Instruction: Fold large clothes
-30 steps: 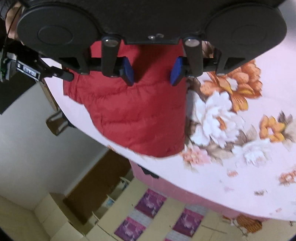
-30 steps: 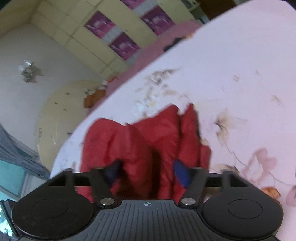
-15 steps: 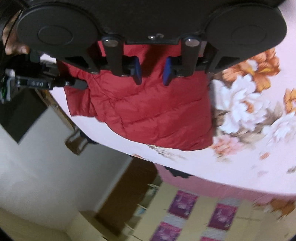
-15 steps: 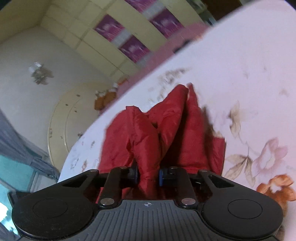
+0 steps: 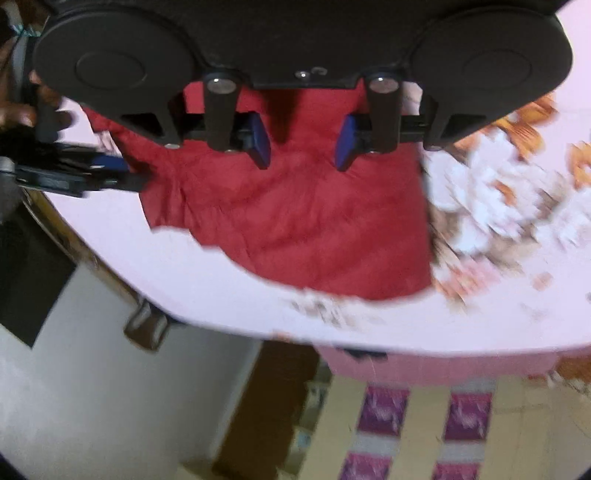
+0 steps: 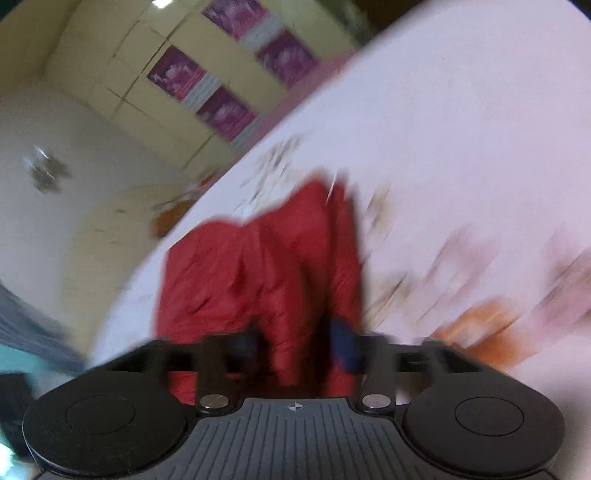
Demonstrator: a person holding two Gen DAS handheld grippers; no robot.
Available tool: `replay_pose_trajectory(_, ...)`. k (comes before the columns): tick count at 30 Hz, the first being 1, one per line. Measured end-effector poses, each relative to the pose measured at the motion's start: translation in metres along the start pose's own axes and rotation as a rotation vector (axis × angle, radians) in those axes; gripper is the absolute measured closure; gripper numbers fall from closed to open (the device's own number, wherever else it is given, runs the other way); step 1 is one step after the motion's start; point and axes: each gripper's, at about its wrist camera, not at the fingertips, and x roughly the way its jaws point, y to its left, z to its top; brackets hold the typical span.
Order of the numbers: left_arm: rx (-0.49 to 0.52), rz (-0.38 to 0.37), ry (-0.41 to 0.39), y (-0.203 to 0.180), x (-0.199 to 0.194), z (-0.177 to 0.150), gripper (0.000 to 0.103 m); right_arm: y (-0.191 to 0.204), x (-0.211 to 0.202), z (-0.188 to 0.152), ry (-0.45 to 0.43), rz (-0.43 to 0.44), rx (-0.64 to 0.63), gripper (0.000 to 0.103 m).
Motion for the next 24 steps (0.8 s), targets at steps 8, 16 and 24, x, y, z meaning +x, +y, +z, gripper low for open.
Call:
replay_pose_trajectory(8, 0.0, 0.014, -0.024, 0.01, 0.036, 0.039, 0.068, 0.08, 0.037, 0.014, 0.027, 0.017, -0.446, 0.084)
replay_pose_trajectory(16, 0.076, 0.02, 0.077, -0.011, 0.094, 0.038, 0.068, 0.03, 0.095, -0.008, 0.134, -0.13, -0.359, 0.084)
replay_pose_trajectory(24, 0.091, 0.057, 0.136, -0.013, 0.112, 0.033, 0.068, 0.011, 0.098, -0.006, 0.124, -0.108, -0.24, 0.086)
